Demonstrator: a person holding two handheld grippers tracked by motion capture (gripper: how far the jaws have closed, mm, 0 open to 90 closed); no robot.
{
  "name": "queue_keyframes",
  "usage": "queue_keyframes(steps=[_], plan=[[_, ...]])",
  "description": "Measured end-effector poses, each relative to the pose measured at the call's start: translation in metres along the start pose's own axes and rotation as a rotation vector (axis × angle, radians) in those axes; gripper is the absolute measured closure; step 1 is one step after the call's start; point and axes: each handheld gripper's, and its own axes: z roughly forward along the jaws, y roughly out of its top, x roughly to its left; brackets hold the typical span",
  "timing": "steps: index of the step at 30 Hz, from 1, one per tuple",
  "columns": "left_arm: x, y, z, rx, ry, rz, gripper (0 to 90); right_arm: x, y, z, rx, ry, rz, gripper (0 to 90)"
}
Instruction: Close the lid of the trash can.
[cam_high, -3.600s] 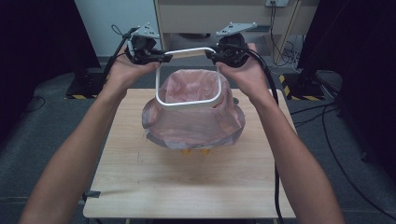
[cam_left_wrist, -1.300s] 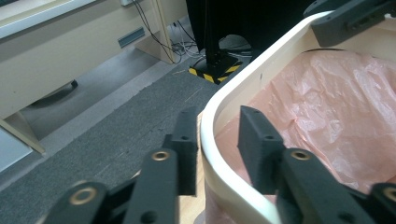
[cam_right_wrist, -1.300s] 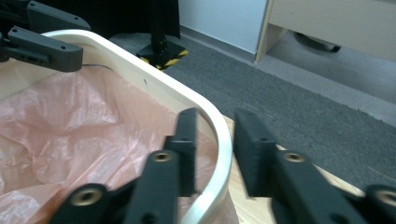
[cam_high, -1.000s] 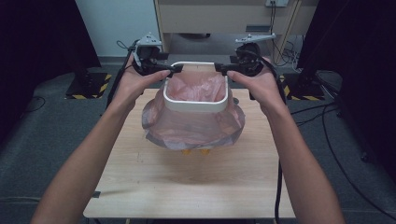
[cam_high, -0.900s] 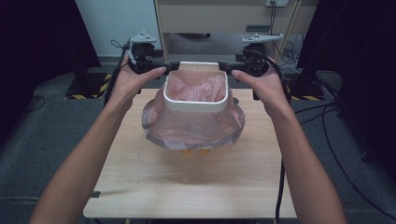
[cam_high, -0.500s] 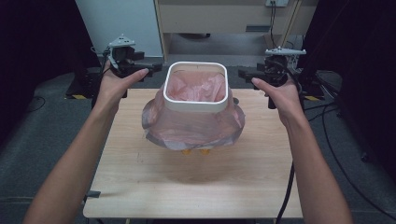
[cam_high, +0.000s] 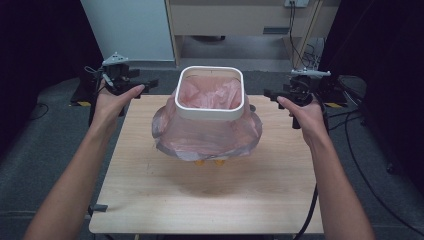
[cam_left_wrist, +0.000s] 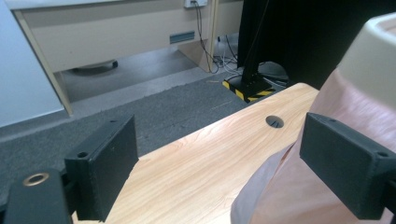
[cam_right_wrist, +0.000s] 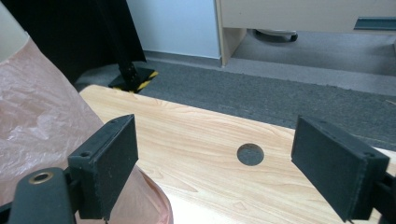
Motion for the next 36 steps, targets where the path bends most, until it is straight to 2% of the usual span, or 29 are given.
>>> queue_keyframes(steps=[6, 8, 14, 21, 24, 29, 36], plan=[[0.007, -0.012, 0.001, 0.021, 0.018, -0.011, 8.5, -0.005, -0.005, 0.002, 0.005, -0.011, 0.013, 9.3], [0.011, -0.020, 0.002, 0.029, 0.029, -0.024, 7.6, -0.007, -0.009, 0.004, 0.029, -0.025, 0.013, 6.6], [0.017, -0.037, 0.003, 0.053, 0.052, -0.044, 5.8, -0.012, -0.022, 0.010, 0.054, -0.067, 0.031, 5.1], [0.027, -0.063, 0.006, 0.096, 0.084, -0.080, 6.1, -0.023, -0.049, 0.018, 0.094, -0.099, 0.067, 5.6], [0.029, -0.074, 0.006, 0.094, 0.084, -0.097, 6.6, -0.027, -0.060, 0.020, 0.102, -0.105, 0.078, 6.0], [0.032, -0.089, 0.007, 0.125, 0.098, -0.101, 7.0, -0.031, -0.072, 0.023, 0.120, -0.109, 0.087, 6.1], [0.045, -0.117, 0.011, 0.175, 0.137, -0.124, 7.6, -0.040, -0.097, 0.026, 0.149, -0.118, 0.124, 6.2]])
